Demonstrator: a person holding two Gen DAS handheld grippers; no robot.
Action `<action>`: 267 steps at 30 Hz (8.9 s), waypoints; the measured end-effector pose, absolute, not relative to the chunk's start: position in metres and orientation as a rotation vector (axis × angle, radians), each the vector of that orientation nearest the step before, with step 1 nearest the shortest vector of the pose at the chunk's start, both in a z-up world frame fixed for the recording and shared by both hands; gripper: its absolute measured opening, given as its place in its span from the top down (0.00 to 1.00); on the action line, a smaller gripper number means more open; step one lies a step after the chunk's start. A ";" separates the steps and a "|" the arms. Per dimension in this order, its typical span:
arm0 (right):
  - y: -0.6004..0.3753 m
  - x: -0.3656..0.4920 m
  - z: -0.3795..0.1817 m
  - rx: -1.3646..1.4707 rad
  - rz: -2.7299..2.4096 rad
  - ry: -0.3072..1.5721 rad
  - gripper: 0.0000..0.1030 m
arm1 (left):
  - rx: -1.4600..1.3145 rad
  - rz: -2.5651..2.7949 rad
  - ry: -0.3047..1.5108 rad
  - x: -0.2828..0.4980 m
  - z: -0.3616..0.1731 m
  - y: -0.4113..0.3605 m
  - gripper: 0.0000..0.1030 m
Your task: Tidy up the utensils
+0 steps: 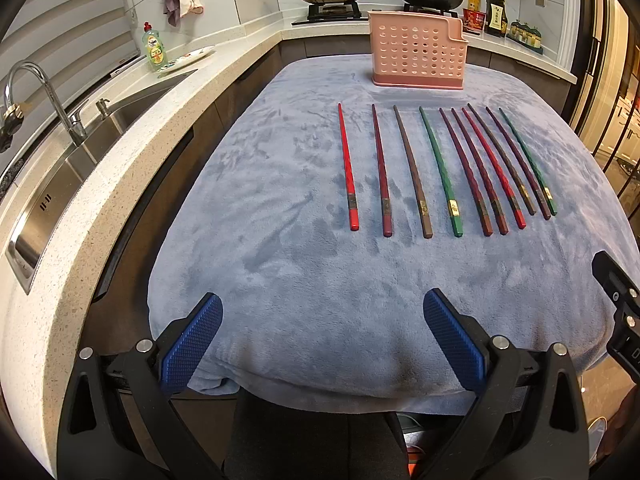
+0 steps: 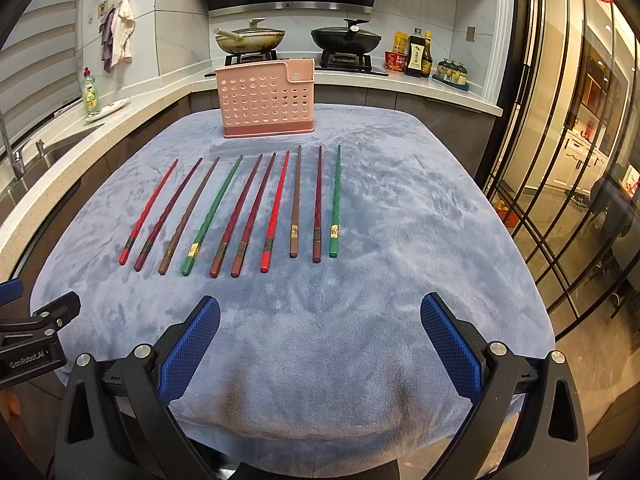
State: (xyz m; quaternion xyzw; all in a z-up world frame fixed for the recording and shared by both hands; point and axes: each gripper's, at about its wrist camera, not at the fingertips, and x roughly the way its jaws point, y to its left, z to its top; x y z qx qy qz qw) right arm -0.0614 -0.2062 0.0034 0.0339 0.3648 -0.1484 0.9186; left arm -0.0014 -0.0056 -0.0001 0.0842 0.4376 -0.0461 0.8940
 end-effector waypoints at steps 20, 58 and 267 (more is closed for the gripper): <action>-0.206 -0.061 0.004 0.072 -0.304 0.750 0.07 | 0.178 -0.105 0.913 -0.002 -0.003 -0.007 0.07; -0.209 -0.061 0.004 0.075 -0.303 0.751 0.07 | 0.178 -0.106 0.913 -0.002 -0.002 -0.006 0.07; -0.273 0.054 0.031 0.186 -0.132 0.730 0.64 | -0.022 -0.257 0.832 0.136 0.038 -0.016 0.63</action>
